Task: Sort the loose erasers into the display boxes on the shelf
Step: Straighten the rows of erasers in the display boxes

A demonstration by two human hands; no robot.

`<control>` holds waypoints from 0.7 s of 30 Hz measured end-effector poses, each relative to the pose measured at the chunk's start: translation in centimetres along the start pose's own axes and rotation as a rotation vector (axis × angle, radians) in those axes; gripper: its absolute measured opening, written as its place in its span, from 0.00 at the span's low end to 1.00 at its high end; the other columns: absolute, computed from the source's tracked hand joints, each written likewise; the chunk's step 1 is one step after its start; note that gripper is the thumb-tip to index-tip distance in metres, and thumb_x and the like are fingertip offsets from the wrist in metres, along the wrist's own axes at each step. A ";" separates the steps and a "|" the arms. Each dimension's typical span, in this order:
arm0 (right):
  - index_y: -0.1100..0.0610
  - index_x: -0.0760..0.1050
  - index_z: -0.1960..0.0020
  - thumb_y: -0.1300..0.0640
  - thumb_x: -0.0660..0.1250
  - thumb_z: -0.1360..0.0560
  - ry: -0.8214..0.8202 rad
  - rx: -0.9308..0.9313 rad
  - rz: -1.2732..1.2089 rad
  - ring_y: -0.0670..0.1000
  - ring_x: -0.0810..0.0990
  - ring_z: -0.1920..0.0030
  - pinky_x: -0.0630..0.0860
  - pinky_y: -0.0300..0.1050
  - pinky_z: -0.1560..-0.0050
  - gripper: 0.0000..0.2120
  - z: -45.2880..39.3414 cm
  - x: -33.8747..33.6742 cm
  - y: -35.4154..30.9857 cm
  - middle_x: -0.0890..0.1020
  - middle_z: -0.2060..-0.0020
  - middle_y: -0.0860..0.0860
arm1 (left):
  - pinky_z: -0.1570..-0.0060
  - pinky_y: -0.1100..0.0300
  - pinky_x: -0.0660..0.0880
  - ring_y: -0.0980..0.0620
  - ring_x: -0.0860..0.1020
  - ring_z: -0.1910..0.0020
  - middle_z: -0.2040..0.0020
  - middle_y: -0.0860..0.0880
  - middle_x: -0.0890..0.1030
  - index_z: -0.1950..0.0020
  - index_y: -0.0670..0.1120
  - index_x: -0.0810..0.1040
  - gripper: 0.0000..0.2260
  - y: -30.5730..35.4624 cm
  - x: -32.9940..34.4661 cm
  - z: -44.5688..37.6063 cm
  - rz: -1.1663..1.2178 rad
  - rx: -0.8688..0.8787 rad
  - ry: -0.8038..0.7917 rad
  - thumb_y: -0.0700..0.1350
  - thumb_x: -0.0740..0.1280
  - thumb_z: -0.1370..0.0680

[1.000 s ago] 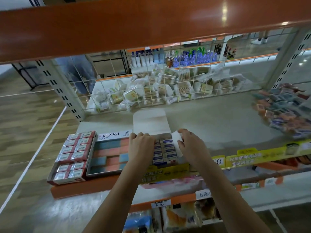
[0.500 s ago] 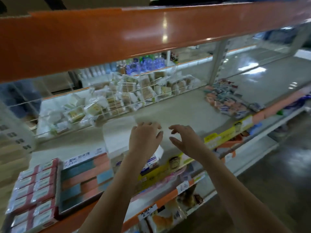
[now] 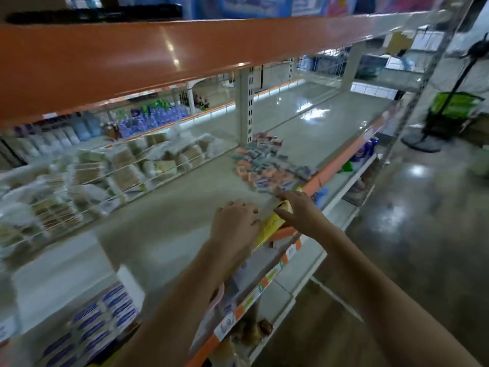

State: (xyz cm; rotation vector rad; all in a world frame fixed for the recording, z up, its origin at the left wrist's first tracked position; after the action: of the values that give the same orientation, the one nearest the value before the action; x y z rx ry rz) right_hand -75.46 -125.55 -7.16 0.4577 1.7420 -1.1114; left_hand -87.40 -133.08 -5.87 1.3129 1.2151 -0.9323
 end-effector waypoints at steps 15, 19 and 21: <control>0.58 0.67 0.32 0.47 0.58 0.21 0.079 0.038 0.139 0.57 0.70 0.37 0.67 0.49 0.38 0.22 -12.3 -4.6 13.5 0.73 0.37 0.56 | 0.45 0.50 0.71 0.44 0.70 0.37 0.38 0.44 0.73 0.34 0.48 0.70 0.17 0.7 4.4 -16.1 -0.062 -0.328 0.053 0.52 0.61 0.21; 0.58 0.71 0.40 0.47 0.59 0.22 0.095 0.052 0.190 0.56 0.72 0.41 0.69 0.49 0.42 0.18 -13.4 -4.5 14.5 0.77 0.44 0.56 | 0.46 0.51 0.72 0.43 0.68 0.36 0.36 0.43 0.72 0.32 0.49 0.69 0.17 0.4 5.9 -17.8 -0.083 -0.381 0.016 0.50 0.61 0.21; 0.59 0.71 0.39 0.48 0.60 0.22 0.106 0.060 0.166 0.56 0.72 0.41 0.70 0.48 0.41 0.18 -13.6 -4.6 14.9 0.77 0.44 0.56 | 0.46 0.51 0.72 0.43 0.68 0.37 0.37 0.43 0.73 0.34 0.49 0.70 0.17 0.4 6.4 -18.2 -0.078 -0.382 0.039 0.50 0.63 0.22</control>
State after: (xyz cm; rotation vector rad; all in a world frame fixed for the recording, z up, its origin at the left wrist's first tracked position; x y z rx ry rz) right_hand -69.86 -105.69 -8.82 0.6965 1.7311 -1.0381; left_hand -87.97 -114.22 -9.73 0.9884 1.4024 -0.6875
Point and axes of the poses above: each hand's wrist, its own z-axis away from the middle knuckle, its own x-axis out of the palm, y = z × x, the point moved 9 cm from there along -z, towards the middle knuckle
